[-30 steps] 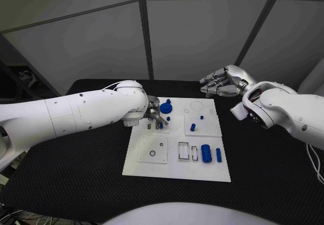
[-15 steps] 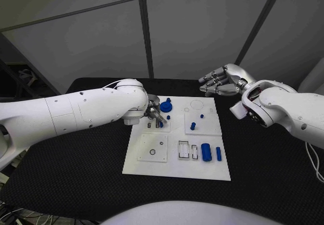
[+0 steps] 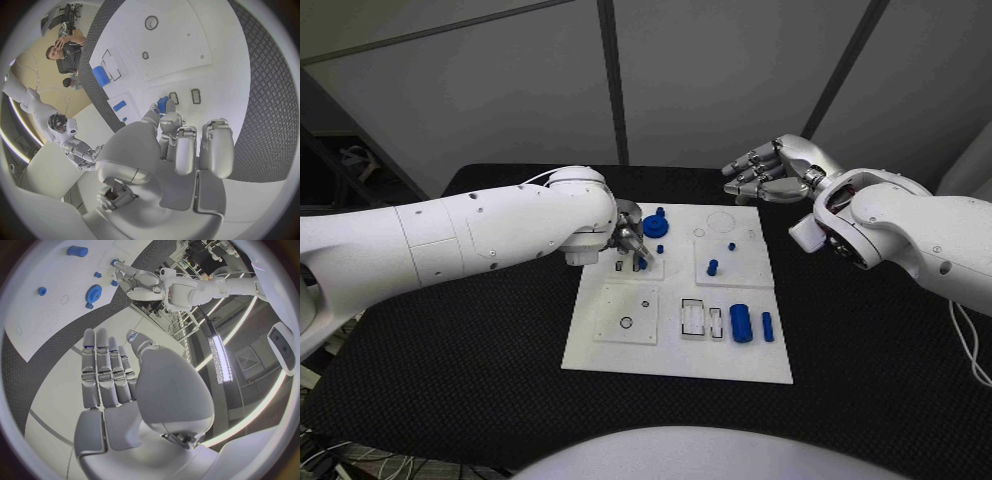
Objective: Assemble the parts on the task board
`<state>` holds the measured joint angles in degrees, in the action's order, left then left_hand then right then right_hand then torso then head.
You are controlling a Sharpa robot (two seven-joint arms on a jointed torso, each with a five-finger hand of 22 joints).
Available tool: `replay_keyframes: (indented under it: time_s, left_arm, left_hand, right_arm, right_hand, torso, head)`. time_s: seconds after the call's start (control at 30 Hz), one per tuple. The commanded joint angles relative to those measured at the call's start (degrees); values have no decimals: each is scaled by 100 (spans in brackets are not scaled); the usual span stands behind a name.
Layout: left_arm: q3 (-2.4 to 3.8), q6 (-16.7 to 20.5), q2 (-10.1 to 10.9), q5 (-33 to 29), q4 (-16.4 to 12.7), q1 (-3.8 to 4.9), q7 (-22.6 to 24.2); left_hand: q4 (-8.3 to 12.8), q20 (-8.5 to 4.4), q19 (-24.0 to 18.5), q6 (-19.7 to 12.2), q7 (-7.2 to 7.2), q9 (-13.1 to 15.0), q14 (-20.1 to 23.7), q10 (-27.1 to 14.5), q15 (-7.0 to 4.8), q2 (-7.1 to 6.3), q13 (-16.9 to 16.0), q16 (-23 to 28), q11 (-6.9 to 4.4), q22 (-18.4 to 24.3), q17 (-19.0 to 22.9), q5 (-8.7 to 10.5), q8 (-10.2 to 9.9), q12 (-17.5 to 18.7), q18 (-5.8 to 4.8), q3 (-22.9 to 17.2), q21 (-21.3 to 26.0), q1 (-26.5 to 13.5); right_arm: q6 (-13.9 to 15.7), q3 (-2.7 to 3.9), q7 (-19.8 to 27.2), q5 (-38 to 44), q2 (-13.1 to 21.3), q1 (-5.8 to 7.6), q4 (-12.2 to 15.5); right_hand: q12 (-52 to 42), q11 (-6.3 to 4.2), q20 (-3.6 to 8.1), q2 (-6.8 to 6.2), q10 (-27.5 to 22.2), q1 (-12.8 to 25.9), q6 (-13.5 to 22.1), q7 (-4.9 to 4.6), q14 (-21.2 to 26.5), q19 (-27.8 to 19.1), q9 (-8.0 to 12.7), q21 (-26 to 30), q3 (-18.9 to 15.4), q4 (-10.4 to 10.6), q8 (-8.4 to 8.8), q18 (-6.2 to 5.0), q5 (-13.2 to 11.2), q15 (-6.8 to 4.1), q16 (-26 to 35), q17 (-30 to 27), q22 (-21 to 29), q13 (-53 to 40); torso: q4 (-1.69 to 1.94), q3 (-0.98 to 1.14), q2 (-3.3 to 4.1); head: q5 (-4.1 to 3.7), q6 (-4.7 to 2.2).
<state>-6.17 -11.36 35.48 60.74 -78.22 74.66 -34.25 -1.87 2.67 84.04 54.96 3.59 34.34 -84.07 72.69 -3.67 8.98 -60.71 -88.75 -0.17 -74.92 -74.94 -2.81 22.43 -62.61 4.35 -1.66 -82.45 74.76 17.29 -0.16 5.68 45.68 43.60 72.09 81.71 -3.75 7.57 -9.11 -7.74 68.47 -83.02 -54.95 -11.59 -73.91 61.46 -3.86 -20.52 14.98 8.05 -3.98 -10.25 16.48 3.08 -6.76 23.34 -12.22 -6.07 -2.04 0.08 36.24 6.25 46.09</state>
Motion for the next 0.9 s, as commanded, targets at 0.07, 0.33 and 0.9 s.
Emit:
replay_keyframes:
  time_s: [0.07, 0.33, 0.9]
  left_arm:
    - [-6, -60, 29, -284, -27, -4, 2]
    - [-7, 265, 152, -490, -129, -9, 44]
    - [-12, 1726, 733, -612, -762, -140, 180]
  left_hand:
    - [139, -41, 71, -30, 12, 42, -541, 9, -37, -121, 18, 13, -48, -277, -1373, -31, -58, 55, -185, -448, -28, -18]
    - [492, -48, 86, -4, 62, 238, -544, 63, -7, -626, 7, 13, -45, -330, -1380, -448, -74, 97, -185, -2220, -39, -519]
    - [859, -46, 138, -63, 19, 821, -548, 262, -36, -1189, -128, 11, -43, -449, -1389, -527, 255, -35, -206, -4139, -90, -1291]
  right_arm:
    - [-80, 3, 18, 17, -9, 15, -9]
    - [-89, 3, 19, 17, -14, 14, -25]
    - [-83, 1, 23, 17, 12, 14, -66]
  right_hand:
    - [8, -18, -17, 36, -40, -10, -9, -17, -14, 36, -2, 29, 6, -34, -7, -22, 33, 38, 32, -6, 8, 5]
    - [8, -16, -17, 37, -43, -14, -10, -19, -16, 41, -2, 39, 6, -38, -7, -21, 53, 39, 42, -10, 14, 11]
    - [7, -7, -23, 36, -52, 22, -6, -26, -23, 52, -1, 70, -13, -20, -7, -16, 96, 49, 68, -19, 35, 28]
  torso:
    - [0, 3, -2]
    - [9, 4, -1]
    - [25, 29, -10]
  head:
    - [13, 7]
    - [21, -5]
    - [59, -12]
